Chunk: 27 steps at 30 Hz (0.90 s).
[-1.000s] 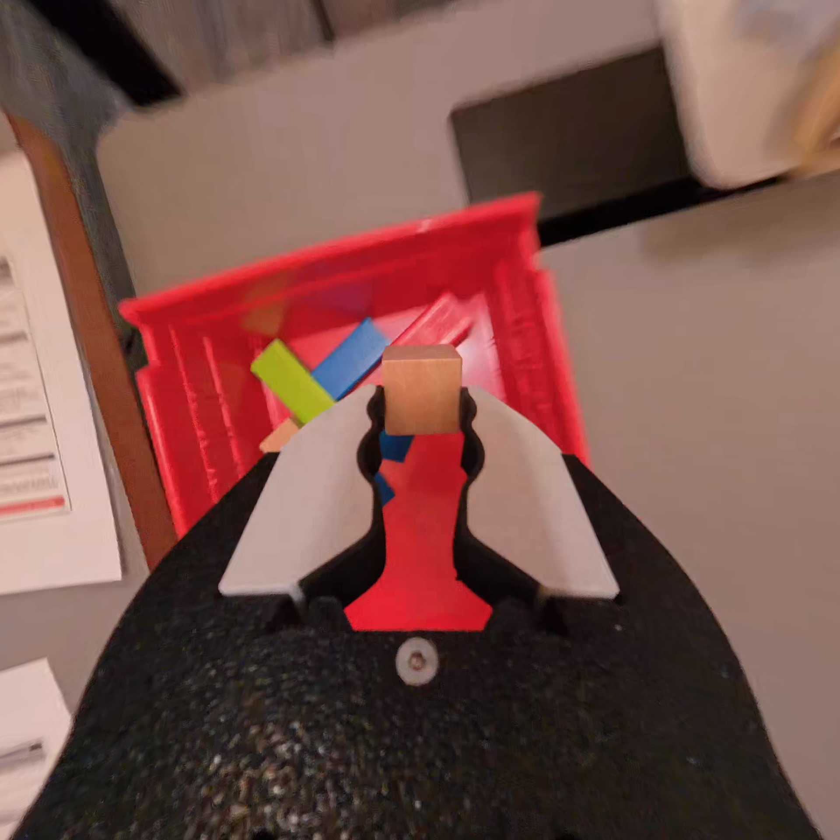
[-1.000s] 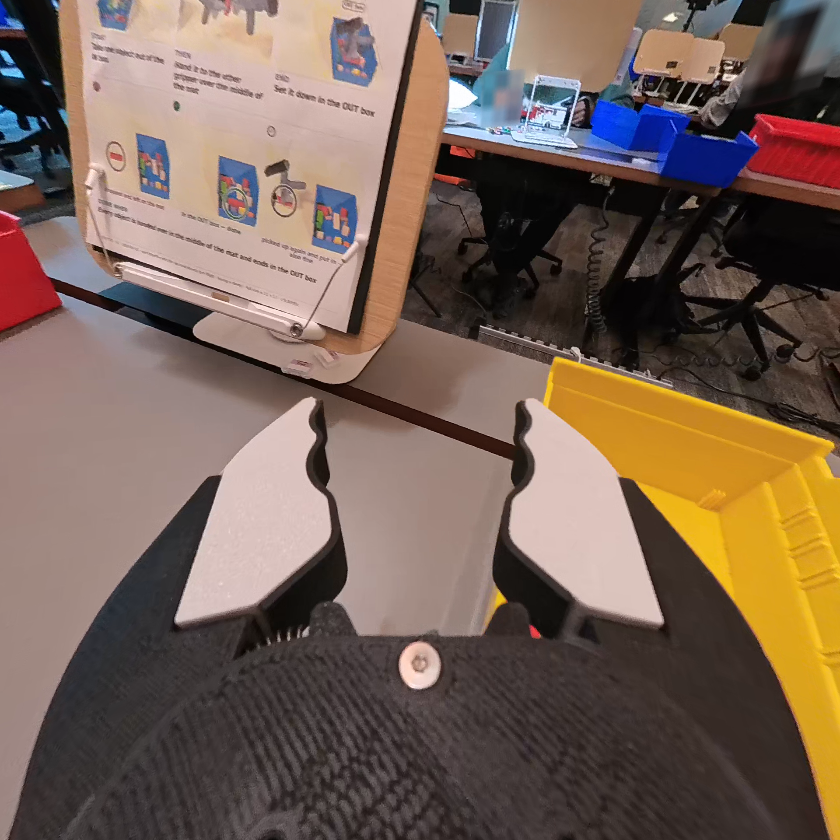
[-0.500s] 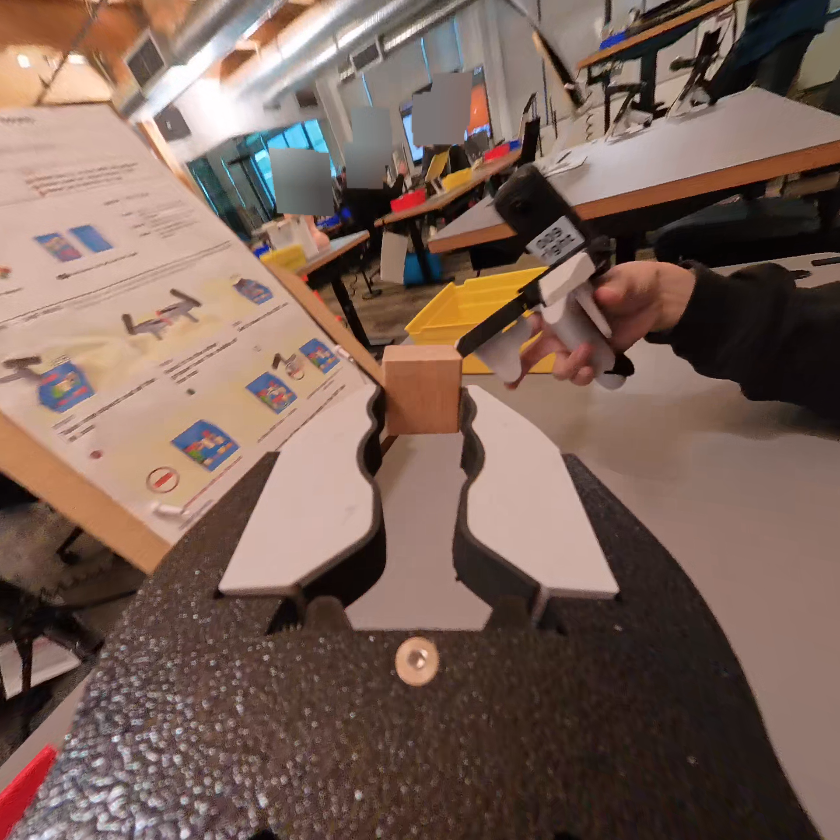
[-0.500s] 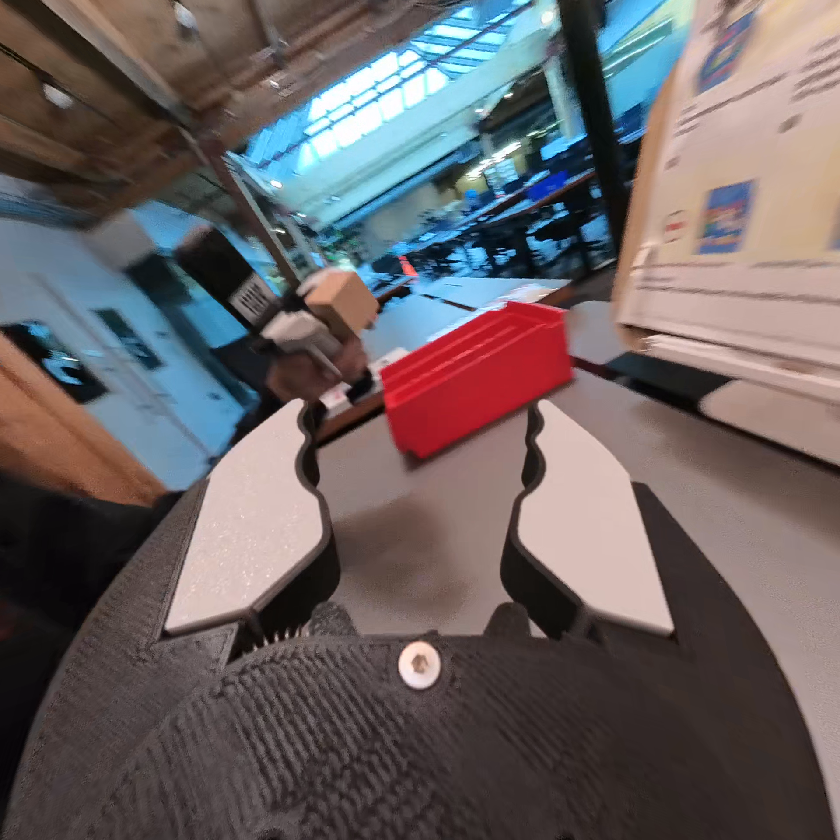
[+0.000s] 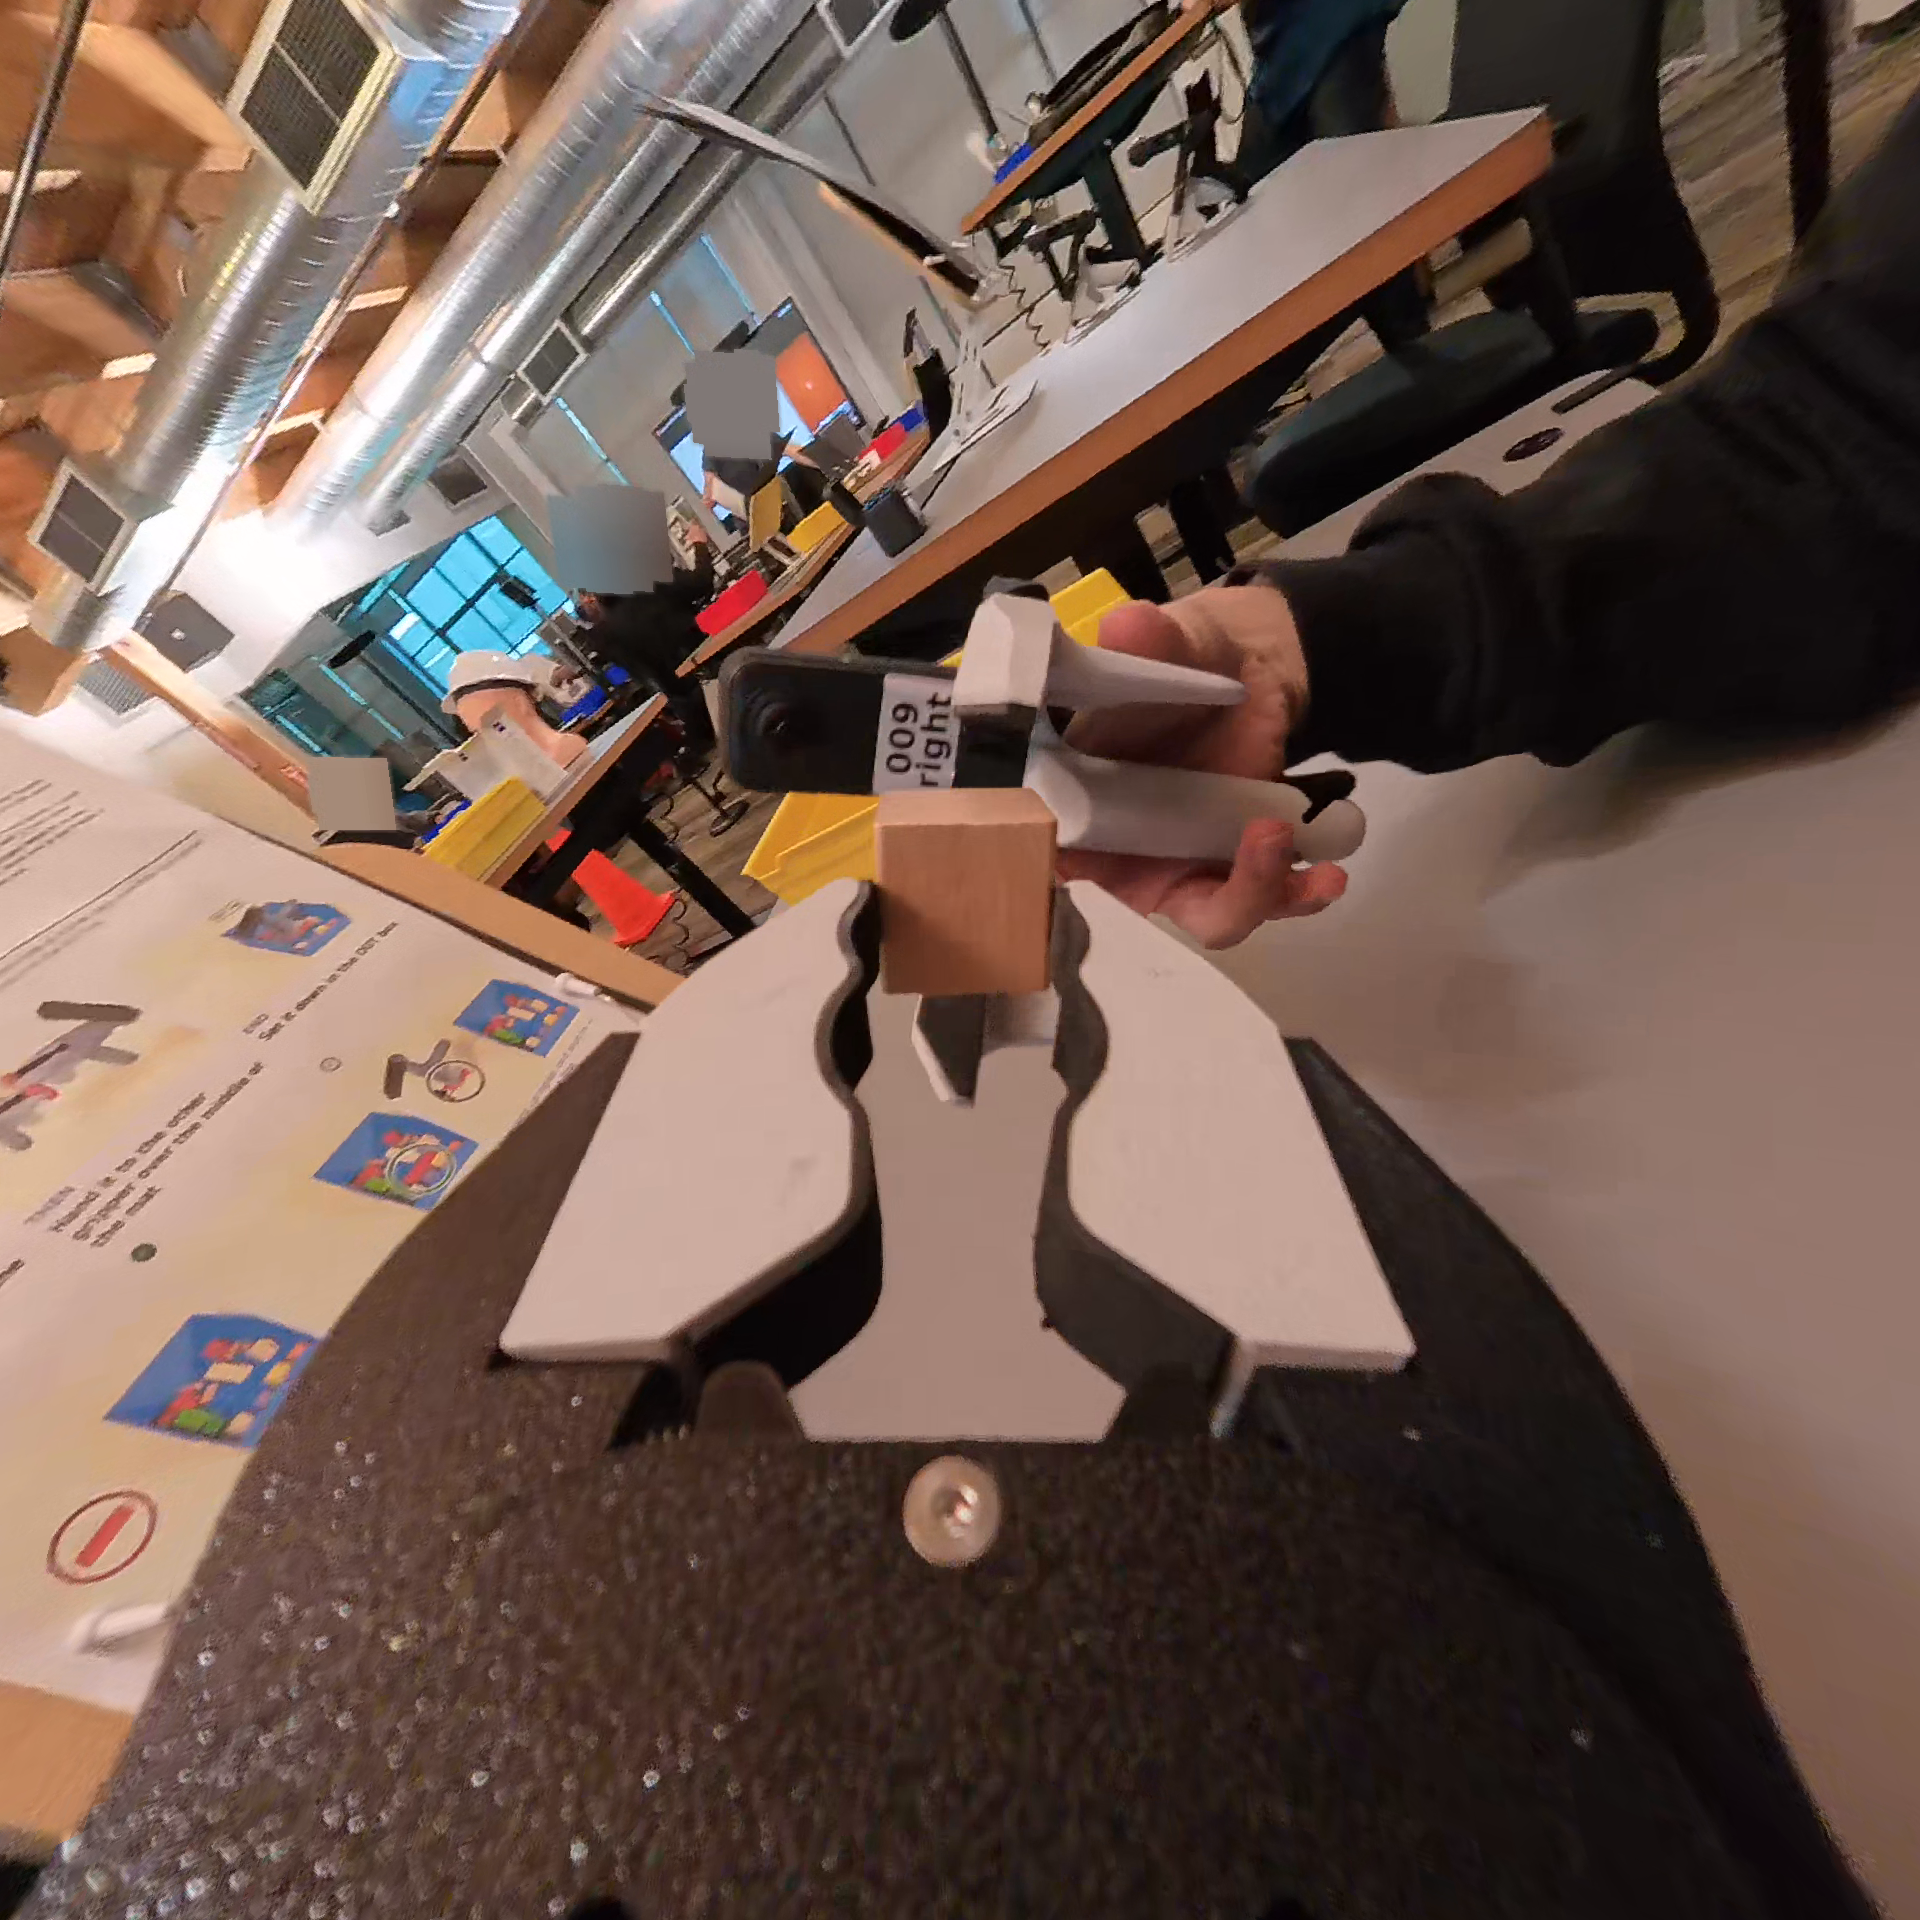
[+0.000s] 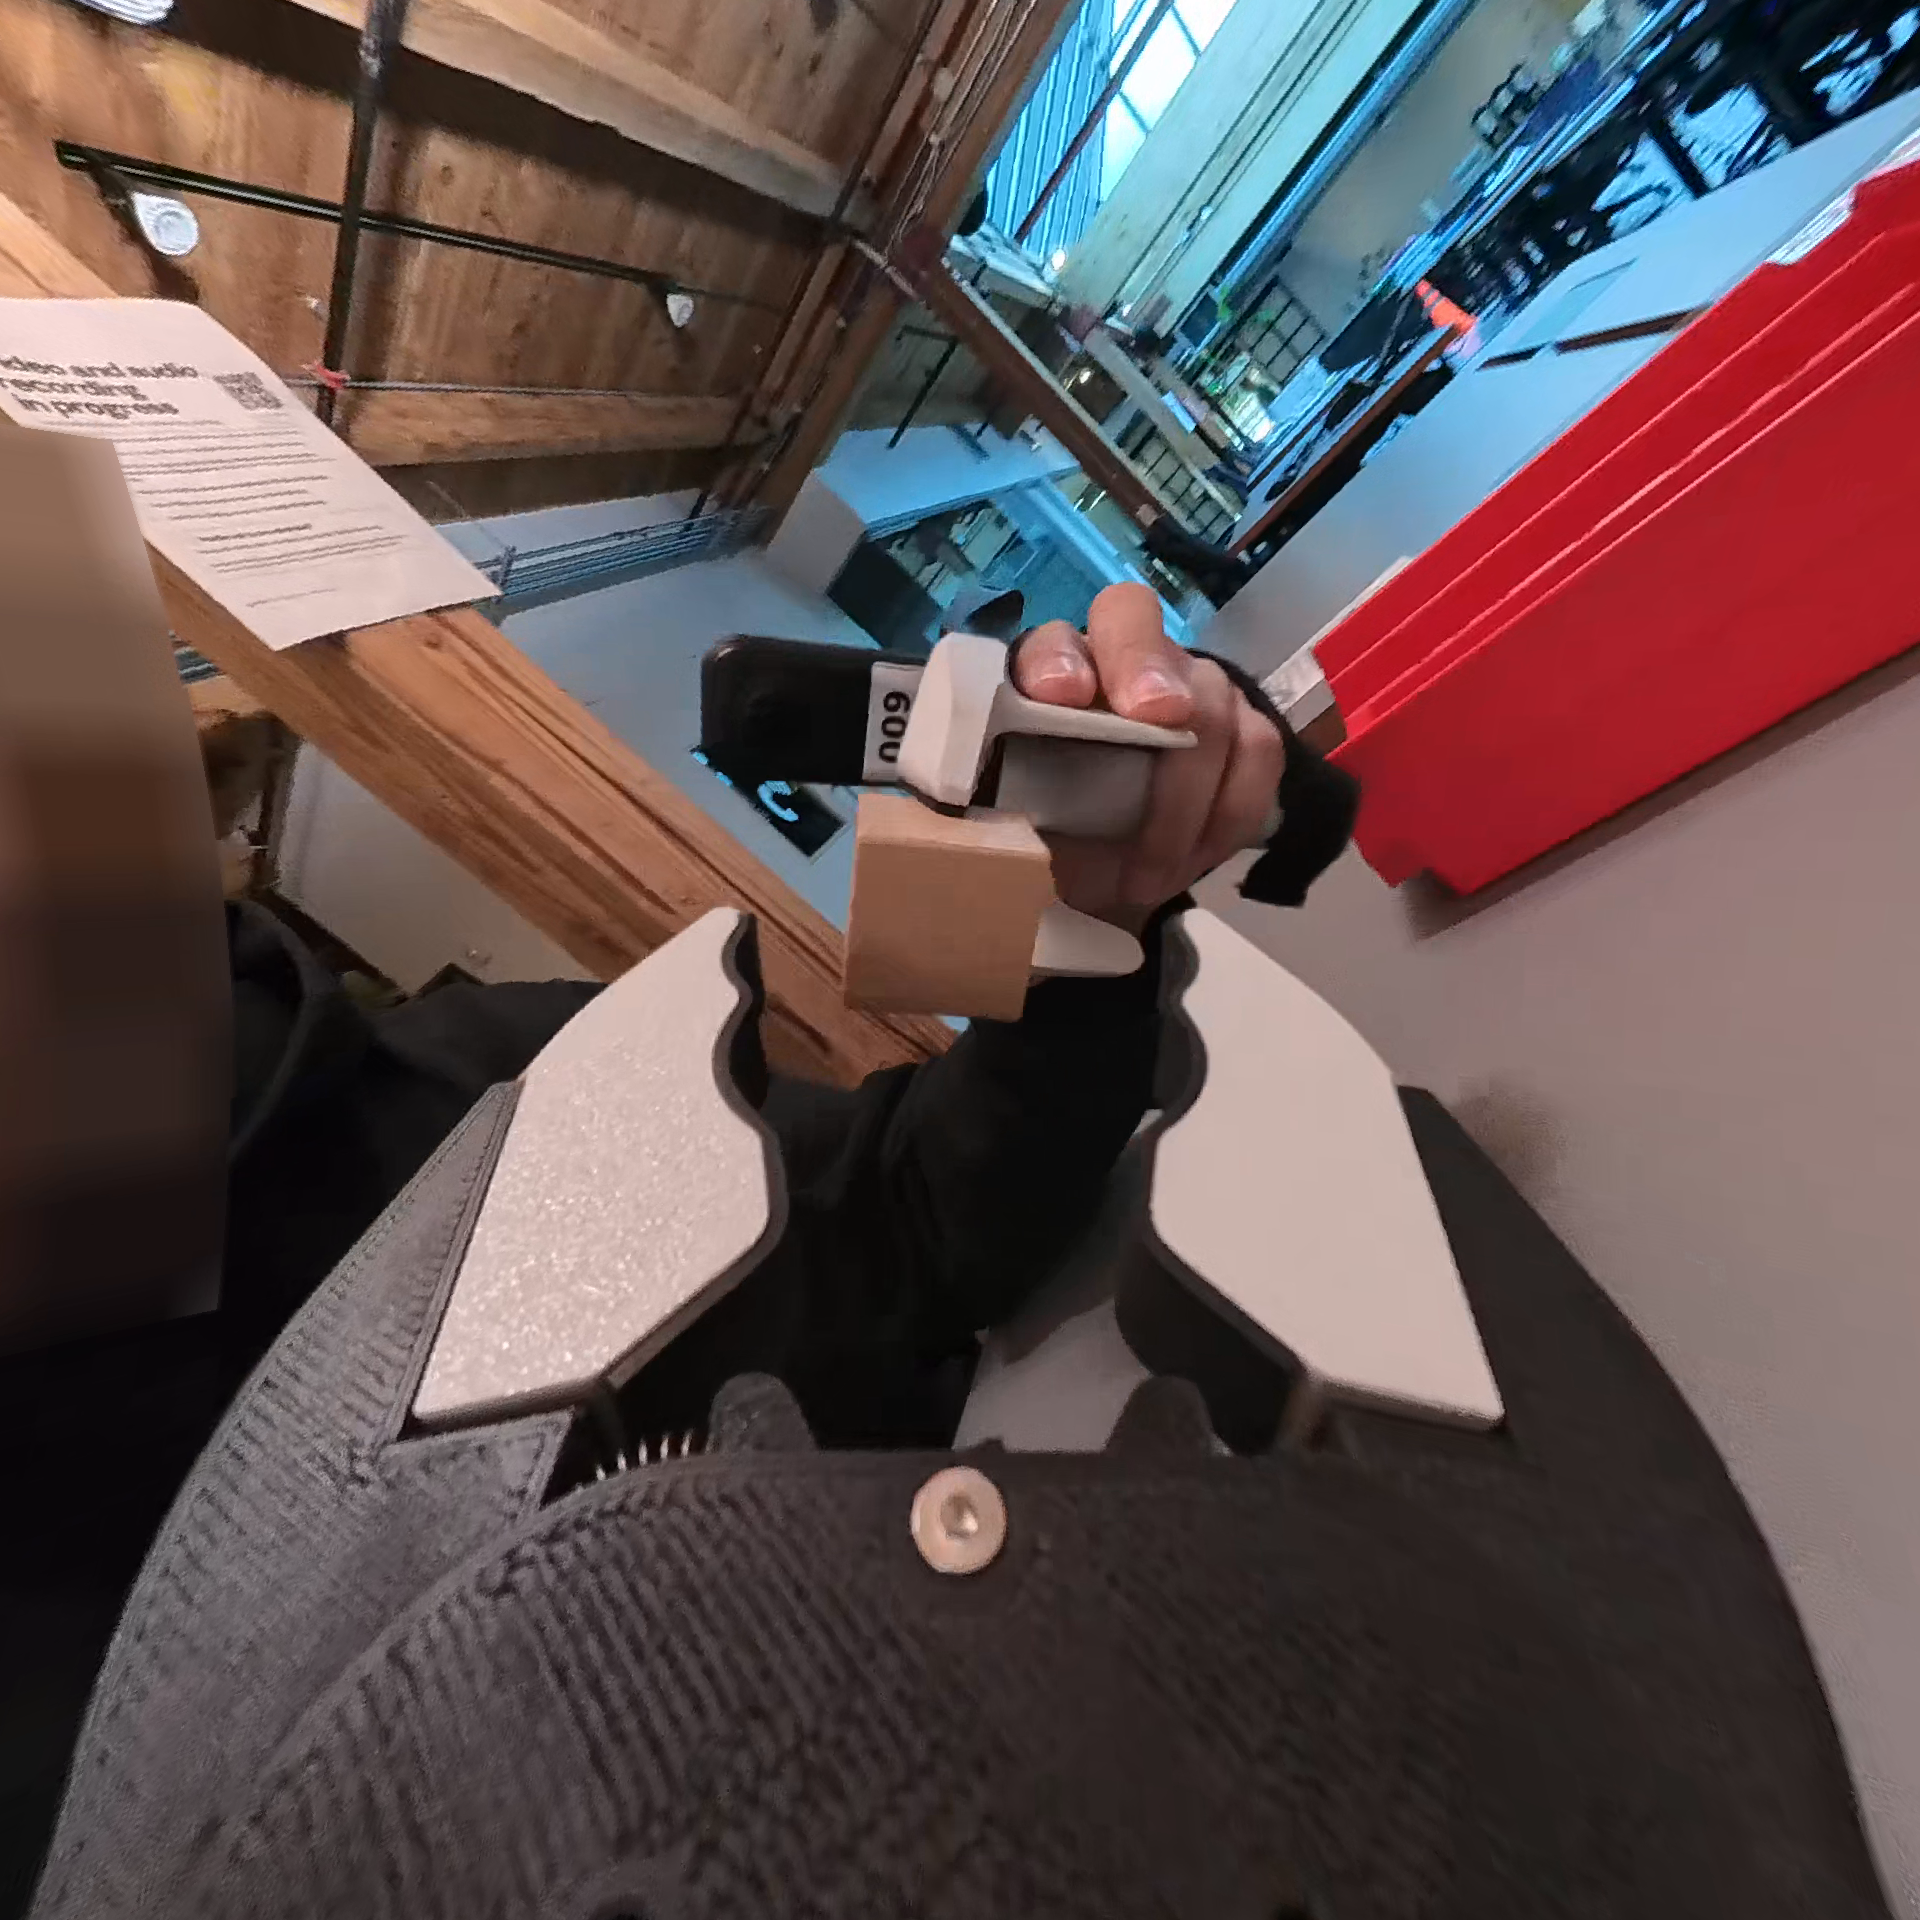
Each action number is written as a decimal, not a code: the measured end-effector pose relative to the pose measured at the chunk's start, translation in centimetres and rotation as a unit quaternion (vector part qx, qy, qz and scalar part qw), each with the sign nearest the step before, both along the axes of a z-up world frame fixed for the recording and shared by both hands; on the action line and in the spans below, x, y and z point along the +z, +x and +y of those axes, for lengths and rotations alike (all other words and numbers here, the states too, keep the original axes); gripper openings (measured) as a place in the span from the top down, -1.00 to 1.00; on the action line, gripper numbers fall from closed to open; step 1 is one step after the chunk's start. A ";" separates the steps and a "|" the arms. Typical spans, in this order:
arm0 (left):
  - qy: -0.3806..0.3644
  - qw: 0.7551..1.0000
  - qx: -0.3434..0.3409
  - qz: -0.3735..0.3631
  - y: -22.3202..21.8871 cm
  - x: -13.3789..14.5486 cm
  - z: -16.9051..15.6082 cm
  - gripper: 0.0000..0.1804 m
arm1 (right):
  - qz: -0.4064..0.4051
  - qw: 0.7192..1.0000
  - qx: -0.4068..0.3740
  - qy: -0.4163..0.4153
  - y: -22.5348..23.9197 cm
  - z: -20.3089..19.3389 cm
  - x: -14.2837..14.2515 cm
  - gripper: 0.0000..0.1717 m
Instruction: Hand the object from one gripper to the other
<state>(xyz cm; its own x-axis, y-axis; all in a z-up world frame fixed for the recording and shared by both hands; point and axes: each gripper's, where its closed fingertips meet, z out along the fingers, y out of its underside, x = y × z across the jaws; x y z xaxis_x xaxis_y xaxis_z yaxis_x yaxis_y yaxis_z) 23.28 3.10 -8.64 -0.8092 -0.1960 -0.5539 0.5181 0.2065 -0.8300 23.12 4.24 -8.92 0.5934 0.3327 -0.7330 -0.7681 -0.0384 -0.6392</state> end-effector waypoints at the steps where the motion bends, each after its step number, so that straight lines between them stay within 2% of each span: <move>1: -0.001 1.000 -0.006 0.001 -0.2 0.0 -0.2 0.66 | 0.002 1.000 0.011 0.001 -0.4 0.1 0.0 0.14; 3: 0.005 1.000 -0.014 0.000 -0.5 -0.3 -0.6 0.66 | 0.009 0.999 0.030 0.012 -0.9 0.2 0.3 0.23; 6: 0.011 1.000 -0.007 -0.002 -0.3 -0.6 -1.0 0.66 | 0.019 0.999 0.026 0.027 -0.6 0.1 0.7 0.58; 9: 0.013 1.000 0.017 0.020 0.2 -0.8 -1.1 0.65 | 0.006 0.999 0.027 0.020 -0.4 -0.1 0.5 0.59; 11: -0.013 0.998 0.049 0.032 1.1 -0.3 -0.9 0.55 | -0.022 1.000 0.000 0.012 0.3 -0.6 0.6 0.59; 12: -0.026 0.997 0.062 0.037 1.5 -0.1 -0.8 0.56 | -0.041 0.999 -0.020 -0.004 0.9 -1.0 0.5 0.59; 15: -0.034 0.994 0.093 0.055 2.6 -0.2 -0.2 0.56 | -0.100 0.981 -0.153 -0.063 5.1 -4.8 0.9 0.59; 17: -0.025 0.991 0.120 0.059 3.5 -0.6 0.2 0.58 | -0.138 0.936 -0.297 -0.128 9.6 -10.4 0.9 0.59; 18: -0.020 0.989 0.131 0.060 3.8 -0.9 0.3 0.60 | -0.156 0.897 -0.378 -0.170 11.9 -14.2 0.6 0.59; 19: -0.015 0.988 0.140 0.062 4.1 -1.2 0.4 0.61 | -0.168 0.848 -0.456 -0.213 13.9 -18.6 0.3 0.59; 21: -0.004 0.986 0.151 0.068 4.6 -1.7 0.4 0.62 | -0.172 0.732 -0.584 -0.304 16.3 -27.9 -1.0 0.59; 23: 0.004 0.984 0.160 0.074 4.9 -2.2 0.4 0.65 | -0.165 0.635 -0.641 -0.398 16.7 -35.2 -3.2 0.59; 24: 0.007 0.983 0.164 0.079 5.1 -2.4 0.4 0.66 | -0.161 0.602 -0.651 -0.433 16.7 -37.6 -4.3 0.59; 25: 0.008 0.983 0.167 0.082 5.2 -2.6 0.4 0.67 | -0.161 0.582 -0.655 -0.454 16.8 -39.1 -5.2 0.59; 27: 0.009 0.981 0.174 0.087 5.6 -2.8 0.4 0.69 | -0.158 0.579 -0.648 -0.469 17.4 -39.8 -7.0 0.59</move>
